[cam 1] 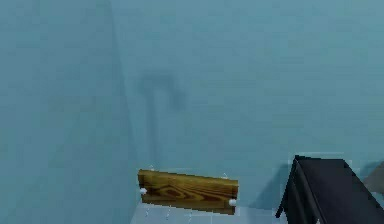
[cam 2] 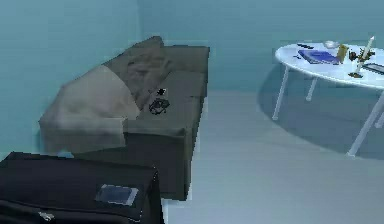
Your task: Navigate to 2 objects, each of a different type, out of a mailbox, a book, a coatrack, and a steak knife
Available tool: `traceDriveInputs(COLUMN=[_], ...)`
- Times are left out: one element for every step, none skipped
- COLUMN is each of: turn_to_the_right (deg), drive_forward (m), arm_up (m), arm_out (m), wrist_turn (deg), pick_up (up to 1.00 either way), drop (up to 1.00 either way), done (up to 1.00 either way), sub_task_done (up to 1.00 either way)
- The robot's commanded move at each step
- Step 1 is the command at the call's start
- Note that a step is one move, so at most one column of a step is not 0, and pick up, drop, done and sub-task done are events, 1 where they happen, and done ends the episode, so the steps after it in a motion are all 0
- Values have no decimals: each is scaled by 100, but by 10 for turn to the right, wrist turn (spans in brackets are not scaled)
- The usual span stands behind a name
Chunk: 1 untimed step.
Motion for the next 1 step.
traceDriveInputs(turn_to_the_right=[0], drive_forward=[0], arm_up=[0], arm_out=[0], wrist_turn=[0], pick_up=[0], drop=[0], done=[100], sub_task_done=[0])
